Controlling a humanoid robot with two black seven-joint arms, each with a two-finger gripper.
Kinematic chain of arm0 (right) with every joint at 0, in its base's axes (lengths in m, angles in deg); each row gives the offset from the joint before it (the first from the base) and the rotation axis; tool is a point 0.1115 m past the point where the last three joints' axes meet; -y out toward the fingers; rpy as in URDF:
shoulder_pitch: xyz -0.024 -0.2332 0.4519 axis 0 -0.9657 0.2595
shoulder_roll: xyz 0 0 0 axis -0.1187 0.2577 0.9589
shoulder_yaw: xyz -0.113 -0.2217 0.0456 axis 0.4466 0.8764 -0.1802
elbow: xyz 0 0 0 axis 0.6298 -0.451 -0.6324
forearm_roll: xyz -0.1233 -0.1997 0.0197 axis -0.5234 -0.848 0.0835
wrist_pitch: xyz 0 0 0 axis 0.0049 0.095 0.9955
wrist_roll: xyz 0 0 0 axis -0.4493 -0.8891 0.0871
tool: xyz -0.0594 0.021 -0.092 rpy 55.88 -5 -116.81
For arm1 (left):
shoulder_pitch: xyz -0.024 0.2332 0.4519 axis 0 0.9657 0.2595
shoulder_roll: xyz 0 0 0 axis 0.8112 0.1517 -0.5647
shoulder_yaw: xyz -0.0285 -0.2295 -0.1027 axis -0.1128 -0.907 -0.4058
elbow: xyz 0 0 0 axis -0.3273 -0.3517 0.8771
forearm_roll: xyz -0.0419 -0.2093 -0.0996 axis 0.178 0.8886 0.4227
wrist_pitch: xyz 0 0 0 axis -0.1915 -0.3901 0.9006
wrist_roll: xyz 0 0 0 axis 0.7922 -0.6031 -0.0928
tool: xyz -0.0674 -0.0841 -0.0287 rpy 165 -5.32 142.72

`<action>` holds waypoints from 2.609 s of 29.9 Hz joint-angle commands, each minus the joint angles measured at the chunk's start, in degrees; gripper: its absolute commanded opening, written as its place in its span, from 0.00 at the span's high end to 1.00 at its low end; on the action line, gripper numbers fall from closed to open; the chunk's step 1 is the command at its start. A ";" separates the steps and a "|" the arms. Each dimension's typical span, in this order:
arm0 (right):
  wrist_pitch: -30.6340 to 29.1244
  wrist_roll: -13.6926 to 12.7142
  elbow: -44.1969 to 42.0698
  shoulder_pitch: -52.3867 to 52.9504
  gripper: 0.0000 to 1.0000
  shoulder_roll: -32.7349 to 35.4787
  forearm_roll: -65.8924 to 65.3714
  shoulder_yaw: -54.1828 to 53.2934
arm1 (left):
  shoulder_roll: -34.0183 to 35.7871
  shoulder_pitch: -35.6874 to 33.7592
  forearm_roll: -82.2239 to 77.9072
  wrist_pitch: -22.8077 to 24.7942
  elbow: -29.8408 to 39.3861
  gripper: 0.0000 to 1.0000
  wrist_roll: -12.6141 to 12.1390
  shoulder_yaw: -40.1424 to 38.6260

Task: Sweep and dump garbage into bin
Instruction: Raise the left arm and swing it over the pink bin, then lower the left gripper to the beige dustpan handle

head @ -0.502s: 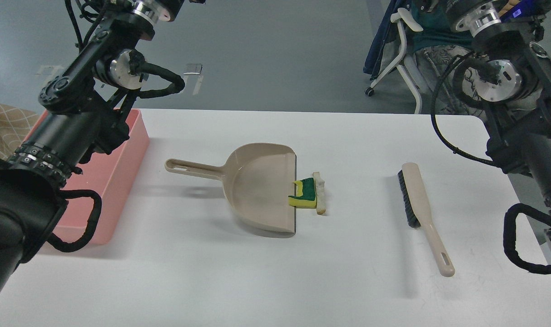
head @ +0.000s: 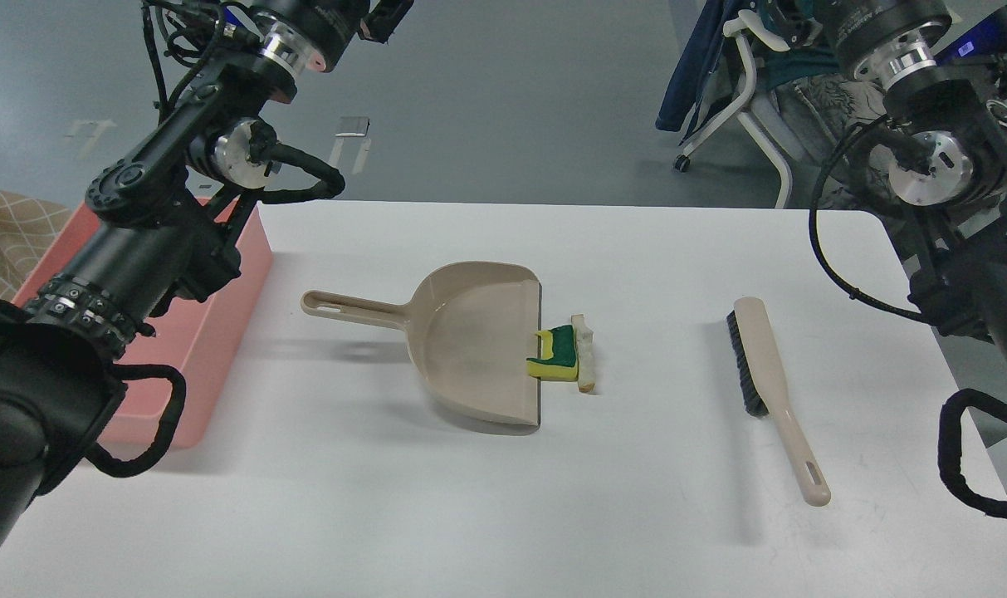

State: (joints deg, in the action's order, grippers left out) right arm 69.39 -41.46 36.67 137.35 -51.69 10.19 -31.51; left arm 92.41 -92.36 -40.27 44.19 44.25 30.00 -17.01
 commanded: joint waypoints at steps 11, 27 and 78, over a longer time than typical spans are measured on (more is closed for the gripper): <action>0.20 1.49 -0.07 -5.38 0.00 1.17 -0.17 -0.46 | -4.92 8.15 0.08 -1.41 -0.09 0.02 0.02 1.97; 3.10 6.94 -0.69 -8.73 0.00 0.55 0.70 -1.07 | -4.30 10.52 0.96 -1.41 0.00 0.02 0.11 1.00; 3.36 6.59 3.27 -12.51 0.00 -1.82 0.44 0.07 | 37.26 39.60 -21.88 -19.42 53.51 0.03 -1.12 4.78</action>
State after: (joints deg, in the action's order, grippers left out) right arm 72.73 -34.84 39.93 124.90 -53.50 10.66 -31.51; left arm 126.00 -56.31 -59.08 28.47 93.32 29.06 -12.14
